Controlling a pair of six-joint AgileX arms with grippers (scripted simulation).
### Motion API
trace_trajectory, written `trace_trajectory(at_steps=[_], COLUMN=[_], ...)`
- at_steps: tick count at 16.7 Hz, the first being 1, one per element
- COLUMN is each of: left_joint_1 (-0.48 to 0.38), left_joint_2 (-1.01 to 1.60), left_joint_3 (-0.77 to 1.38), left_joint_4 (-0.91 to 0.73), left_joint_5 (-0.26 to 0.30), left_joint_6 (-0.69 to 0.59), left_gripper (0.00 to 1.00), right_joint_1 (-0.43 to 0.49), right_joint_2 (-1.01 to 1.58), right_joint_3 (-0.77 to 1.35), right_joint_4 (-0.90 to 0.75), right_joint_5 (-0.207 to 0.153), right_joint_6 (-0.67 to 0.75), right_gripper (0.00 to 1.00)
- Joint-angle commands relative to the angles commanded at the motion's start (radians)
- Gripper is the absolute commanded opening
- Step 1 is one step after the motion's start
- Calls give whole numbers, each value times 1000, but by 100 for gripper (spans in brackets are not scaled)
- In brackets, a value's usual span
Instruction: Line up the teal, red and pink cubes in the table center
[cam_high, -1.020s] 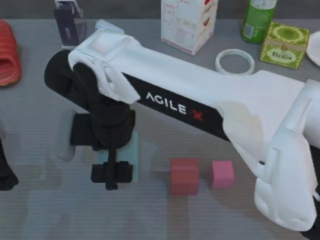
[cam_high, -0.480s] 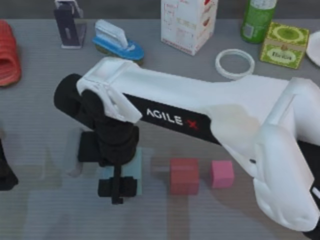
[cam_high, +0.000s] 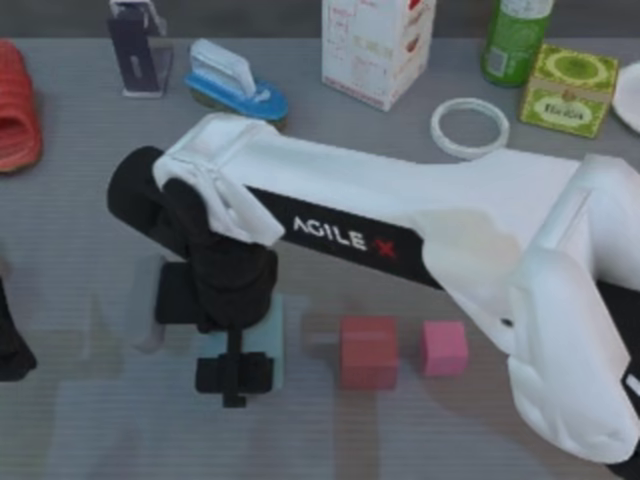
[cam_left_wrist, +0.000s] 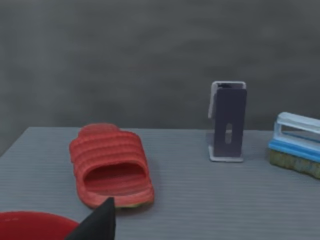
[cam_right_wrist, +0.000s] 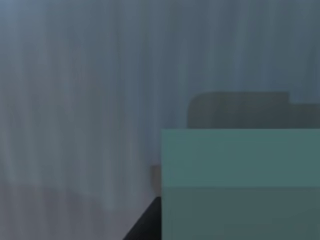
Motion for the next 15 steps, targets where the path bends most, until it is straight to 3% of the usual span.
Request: trace_trajectory(at_steps=[5, 15], left_joint_1=[0, 0], left_joint_2=[0, 0], left_joint_3=[0, 0], left_joint_4=[0, 0], left_joint_5=[0, 0], left_joint_6=[0, 0], left_gripper=[100, 100], right_joint_1=[0, -2], right_joint_2=[0, 1], right_joint_3=[0, 3], right_joint_4=[0, -3], right_joint_5=[0, 0], right_joint_6=[0, 0], right_gripper=[98, 100])
